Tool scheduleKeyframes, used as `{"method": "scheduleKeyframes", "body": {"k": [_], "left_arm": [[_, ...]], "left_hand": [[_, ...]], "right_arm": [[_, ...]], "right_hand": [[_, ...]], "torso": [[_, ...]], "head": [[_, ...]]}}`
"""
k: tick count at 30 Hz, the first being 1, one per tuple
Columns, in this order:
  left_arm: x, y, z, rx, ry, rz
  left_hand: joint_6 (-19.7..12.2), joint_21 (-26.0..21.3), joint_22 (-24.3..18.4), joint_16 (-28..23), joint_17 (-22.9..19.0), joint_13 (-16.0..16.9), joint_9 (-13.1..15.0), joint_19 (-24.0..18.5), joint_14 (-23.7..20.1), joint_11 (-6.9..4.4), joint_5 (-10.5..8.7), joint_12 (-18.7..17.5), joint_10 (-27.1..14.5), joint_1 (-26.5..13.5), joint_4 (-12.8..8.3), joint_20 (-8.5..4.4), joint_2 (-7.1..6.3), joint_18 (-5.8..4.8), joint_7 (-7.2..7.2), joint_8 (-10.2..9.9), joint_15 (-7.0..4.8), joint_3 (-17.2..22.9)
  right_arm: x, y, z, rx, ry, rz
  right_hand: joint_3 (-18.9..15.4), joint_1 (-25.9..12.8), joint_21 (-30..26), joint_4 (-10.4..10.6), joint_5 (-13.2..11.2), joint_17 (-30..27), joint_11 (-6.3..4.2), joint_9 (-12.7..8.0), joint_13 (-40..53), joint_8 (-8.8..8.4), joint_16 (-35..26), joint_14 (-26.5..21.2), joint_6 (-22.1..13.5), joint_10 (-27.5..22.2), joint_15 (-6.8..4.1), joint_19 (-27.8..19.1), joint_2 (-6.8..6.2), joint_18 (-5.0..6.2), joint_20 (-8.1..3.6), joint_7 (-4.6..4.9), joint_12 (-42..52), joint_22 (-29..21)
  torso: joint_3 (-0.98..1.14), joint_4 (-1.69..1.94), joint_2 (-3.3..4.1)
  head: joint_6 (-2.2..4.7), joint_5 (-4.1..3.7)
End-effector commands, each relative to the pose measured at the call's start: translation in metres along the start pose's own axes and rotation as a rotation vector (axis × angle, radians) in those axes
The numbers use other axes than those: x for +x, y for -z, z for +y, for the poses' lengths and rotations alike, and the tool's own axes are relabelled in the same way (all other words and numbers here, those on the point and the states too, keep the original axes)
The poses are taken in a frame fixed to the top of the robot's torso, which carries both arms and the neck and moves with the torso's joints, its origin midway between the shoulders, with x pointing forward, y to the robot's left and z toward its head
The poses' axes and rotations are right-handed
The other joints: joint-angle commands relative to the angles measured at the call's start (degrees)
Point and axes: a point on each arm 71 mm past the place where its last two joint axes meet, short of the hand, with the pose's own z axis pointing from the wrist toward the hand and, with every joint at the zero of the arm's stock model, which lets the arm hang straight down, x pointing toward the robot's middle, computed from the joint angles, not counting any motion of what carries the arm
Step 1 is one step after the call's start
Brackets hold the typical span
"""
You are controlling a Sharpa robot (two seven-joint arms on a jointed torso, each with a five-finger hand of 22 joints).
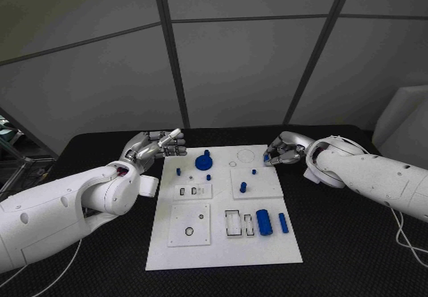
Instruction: Assemble the parts on the task board
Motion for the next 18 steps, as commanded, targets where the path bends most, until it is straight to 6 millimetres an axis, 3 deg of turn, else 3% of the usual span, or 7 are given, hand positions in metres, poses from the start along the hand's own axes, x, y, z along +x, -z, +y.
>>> {"method": "scheduleKeyframes", "body": {"k": [1,11,18], "left_arm": [[0.001,-0.001,-0.001,0.008,0.001,0.012],[0.000,0.000,-0.002,0.008,0.000,0.011],[-0.001,0.000,-0.002,0.007,-0.001,0.009]], "left_hand": [[0.28,-0.26,-0.05,-0.17,0.05,-0.05,-0.09,-0.07,-0.23,0.08,-0.19,-0.20,0.32,0.13,0.03,0.24,0.60,-0.75,-0.08,-0.33,0.03,-0.31],[0.28,-0.26,-0.05,-0.17,0.05,-0.05,-0.09,-0.07,-0.23,0.08,-0.19,-0.20,0.32,0.13,0.03,0.24,0.60,-0.75,-0.08,-0.33,0.03,-0.31],[0.28,-0.26,-0.05,-0.17,0.05,-0.05,-0.09,-0.07,-0.23,0.08,-0.19,-0.20,0.32,0.13,0.03,0.24,0.60,-0.75,-0.08,-0.33,0.03,-0.31]], "right_arm": [[-0.003,0.000,0.003,-0.013,0.019,-0.039],[-0.007,0.008,0.023,-0.083,0.015,-0.137],[-0.003,0.013,0.067,-0.157,-0.018,-0.164]], "right_hand": [[0.64,0.13,0.18,-0.13,0.37,4.83,-0.54,0.11,7.88,0.18,0.30,3.75,0.66,1.37,-0.29,6.04,0.99,-0.43,-0.29,-0.04,0.32,15.10],[1.65,0.47,0.18,-0.56,0.76,4.95,-0.93,0.27,7.95,0.34,0.36,3.77,2.32,1.40,-0.61,6.04,2.13,-0.43,-0.59,-0.51,0.36,15.10],[1.74,0.23,0.18,-0.49,0.77,4.80,-0.98,0.29,7.88,0.32,0.28,3.74,2.62,1.35,-0.67,6.04,2.31,-0.43,-0.66,-0.56,0.28,15.10]], "torso": [[0.01,0.00,0.00],[-0.09,-0.10,-0.19],[-0.27,-0.21,-0.57]], "head": [[-0.03,-0.02],[0.01,0.00],[-0.15,0.46]]}}
